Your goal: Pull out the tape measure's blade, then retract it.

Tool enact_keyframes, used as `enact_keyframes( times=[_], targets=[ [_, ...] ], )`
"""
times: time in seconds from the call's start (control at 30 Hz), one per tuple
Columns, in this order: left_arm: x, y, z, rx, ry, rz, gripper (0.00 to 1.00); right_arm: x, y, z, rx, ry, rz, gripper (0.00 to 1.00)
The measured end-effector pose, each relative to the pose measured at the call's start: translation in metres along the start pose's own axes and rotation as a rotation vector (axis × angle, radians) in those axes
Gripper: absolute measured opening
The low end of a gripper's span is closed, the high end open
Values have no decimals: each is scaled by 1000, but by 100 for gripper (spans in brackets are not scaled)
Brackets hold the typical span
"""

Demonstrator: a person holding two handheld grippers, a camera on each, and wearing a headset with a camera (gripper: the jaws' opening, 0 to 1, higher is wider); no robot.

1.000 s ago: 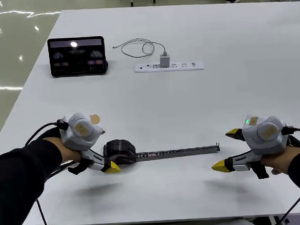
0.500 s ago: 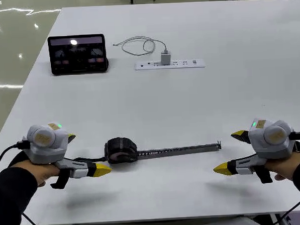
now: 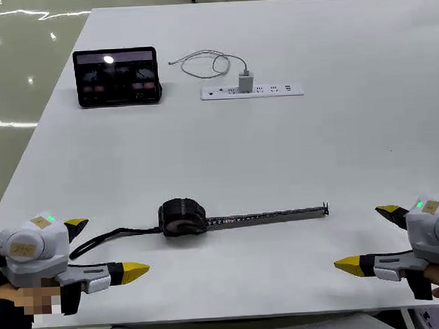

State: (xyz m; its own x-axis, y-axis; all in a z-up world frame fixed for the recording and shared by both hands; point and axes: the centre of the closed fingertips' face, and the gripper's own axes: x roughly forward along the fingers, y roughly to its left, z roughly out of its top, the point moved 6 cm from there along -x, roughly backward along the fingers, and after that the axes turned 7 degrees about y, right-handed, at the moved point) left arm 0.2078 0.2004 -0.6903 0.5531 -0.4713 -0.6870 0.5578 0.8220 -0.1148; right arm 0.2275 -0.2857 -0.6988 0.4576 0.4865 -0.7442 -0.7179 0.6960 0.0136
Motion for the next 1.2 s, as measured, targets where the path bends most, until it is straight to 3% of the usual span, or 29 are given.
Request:
enact_keyframes(
  times=[0.07, 0.2, 0.47, 0.7, 1.2],
  targets=[
    [-6, 2, 3, -7, -14, 8, 100, -7, -1, -8, 4, -12, 19, 93],
    [-13, 3, 9, 18, -31, -2, 100, -23, -5, -18, 24, -26, 6, 99],
    [-18, 3, 4, 42, -23, -9, 100, -46, -2, -27, 36, -17, -11, 100],
    [-22, 3, -3, 28, -15, -12, 100, -52, -4, -38, 36, -1, -10, 100],
    [-28, 2, 1, 30, -24, -16, 100, -62, -10, -41, 16, 8, -30, 100]
  ],
)
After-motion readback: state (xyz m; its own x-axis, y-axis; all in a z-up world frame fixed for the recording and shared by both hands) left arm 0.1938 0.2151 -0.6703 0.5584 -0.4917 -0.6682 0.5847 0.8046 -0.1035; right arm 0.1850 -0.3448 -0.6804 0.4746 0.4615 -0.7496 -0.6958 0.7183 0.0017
